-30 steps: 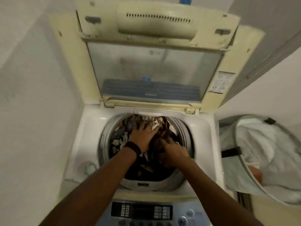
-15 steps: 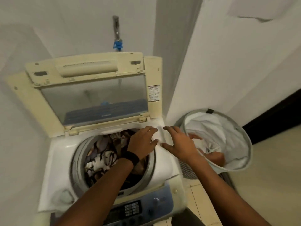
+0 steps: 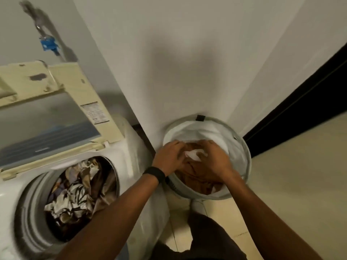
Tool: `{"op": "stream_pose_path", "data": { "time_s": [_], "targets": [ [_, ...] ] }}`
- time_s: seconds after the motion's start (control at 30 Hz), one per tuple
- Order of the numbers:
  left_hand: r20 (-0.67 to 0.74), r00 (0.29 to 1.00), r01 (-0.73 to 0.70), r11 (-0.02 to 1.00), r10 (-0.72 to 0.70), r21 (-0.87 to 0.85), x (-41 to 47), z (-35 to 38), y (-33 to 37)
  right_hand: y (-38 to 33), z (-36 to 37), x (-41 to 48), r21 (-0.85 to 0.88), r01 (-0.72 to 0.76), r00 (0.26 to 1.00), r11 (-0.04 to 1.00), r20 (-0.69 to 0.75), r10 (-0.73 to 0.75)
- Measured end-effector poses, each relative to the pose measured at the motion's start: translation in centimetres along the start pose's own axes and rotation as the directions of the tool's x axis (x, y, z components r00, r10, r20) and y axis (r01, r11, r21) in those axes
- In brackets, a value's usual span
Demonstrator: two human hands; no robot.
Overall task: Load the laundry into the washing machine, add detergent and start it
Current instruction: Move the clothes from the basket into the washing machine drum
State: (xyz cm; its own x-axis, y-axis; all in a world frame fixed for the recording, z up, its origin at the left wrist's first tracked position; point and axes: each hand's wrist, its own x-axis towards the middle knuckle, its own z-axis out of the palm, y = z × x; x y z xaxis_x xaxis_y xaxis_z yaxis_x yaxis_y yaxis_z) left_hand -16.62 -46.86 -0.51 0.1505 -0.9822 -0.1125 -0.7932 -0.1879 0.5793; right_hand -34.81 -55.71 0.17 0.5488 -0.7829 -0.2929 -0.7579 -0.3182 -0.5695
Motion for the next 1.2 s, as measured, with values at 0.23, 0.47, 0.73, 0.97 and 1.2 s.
{"op": "stream_pose_path", "data": {
  "time_s": [0.23, 0.47, 0.73, 0.97, 1.2],
  "targets": [
    [0.166, 0.976, 0.135, 0.990, -0.141, 0.049, 4.9, 8.3, 0.4, 8.1, 1.3, 3.8, -0.085, -0.118, 0.949, 0.989, 0.283, 0.137],
    [0.350, 0.898, 0.268, 0.962, -0.268, 0.048, 7.3, 16.9, -1.6, 15.6, 8.4, 8.1, -0.251, -0.228, 0.786, 0.941, 0.524, 0.330],
    [0.461, 0.820, 0.341, 0.937, -0.339, 0.081, 7.9, 24.0, -6.3, 22.4, 16.1, 10.8, -0.261, -0.236, 0.782, 0.936, 0.521, 0.343],
    [0.446, 0.805, 0.427, 0.904, -0.392, 0.023, 8.1, 24.7, -9.6, 21.6, 16.6, 10.9, -0.400, -0.025, 0.907, 0.916, 0.377, 0.189],
    [0.456, 0.793, 0.471, 0.882, -0.404, -0.037, 8.1, 23.0, -9.3, 15.8, 12.9, 11.9, -0.404, 0.008, 0.921, 0.915, 0.359, 0.150]
  ]
}}
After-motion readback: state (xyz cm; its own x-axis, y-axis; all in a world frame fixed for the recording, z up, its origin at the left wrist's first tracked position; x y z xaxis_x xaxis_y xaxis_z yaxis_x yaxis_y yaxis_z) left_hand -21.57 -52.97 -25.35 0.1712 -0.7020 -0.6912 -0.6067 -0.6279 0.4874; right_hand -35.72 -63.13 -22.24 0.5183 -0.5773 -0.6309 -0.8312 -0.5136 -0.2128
